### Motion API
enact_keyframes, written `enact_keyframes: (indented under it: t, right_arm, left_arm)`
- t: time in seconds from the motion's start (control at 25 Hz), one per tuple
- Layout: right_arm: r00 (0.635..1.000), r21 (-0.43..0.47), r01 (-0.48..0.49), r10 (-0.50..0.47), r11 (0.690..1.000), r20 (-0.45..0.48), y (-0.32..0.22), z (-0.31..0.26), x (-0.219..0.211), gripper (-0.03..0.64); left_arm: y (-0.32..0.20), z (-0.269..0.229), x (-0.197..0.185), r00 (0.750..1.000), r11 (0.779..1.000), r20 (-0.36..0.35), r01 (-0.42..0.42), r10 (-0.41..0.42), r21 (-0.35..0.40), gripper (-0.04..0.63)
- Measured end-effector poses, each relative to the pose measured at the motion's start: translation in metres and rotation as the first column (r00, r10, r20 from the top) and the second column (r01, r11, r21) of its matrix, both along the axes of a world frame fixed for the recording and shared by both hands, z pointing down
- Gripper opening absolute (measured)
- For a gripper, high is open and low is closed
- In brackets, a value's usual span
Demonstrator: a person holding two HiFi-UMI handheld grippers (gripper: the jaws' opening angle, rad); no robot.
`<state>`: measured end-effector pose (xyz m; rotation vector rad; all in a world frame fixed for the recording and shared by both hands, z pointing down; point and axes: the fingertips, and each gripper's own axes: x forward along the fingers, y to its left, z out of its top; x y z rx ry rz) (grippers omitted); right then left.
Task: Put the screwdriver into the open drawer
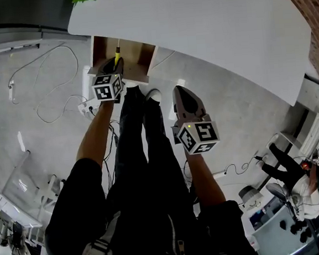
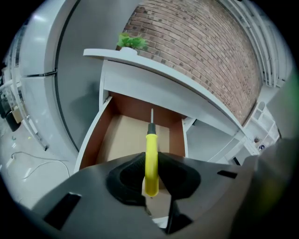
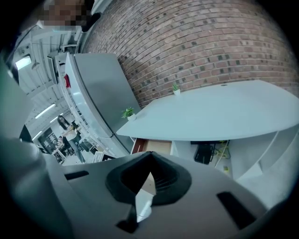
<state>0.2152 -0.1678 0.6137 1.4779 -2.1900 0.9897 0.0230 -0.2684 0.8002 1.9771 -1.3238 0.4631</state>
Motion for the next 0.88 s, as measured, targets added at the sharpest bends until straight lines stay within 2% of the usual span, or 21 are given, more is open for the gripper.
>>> enact_keyframes:
  t: [0.16, 0.32, 0.56, 0.76, 0.88]
  right_arm:
    - [1.000, -0.015, -0.009, 0.008, 1.000, -0.011, 0.010, 0.009, 0.007, 0.003]
    - [1.000, -0.030, -0.010, 0.010, 0.999, -0.020, 0.021, 0.018, 0.011, 0.003]
    - [0.999, -0.061, -0.021, 0.020, 0.998, -0.032, 0.036, 0.034, 0.020, 0.003]
    - [0.999, -0.077, -0.039, 0.036, 0.996, -0.039, 0.047, 0.041, 0.026, 0.003]
    - [0.998, -0.087, -0.045, 0.041, 0.995, -0.041, 0.055, 0.047, 0.027, 0.003]
  left_arm:
    - [-0.004, 0.023, 0.005, 1.000, 1.000, -0.005, 0.004, -0.005, -0.028, 0.091]
    - [-0.016, 0.033, 0.011, 1.000, 1.000, -0.028, -0.001, 0.000, -0.015, 0.091]
    - [-0.038, 0.061, 0.013, 0.998, 0.998, -0.038, 0.058, -0.059, -0.021, 0.091]
    - [-0.049, 0.072, 0.018, 0.999, 0.999, -0.008, 0.040, -0.040, -0.002, 0.091]
    - [-0.056, 0.075, 0.013, 0.998, 0.998, -0.013, 0.065, -0.065, -0.012, 0.091]
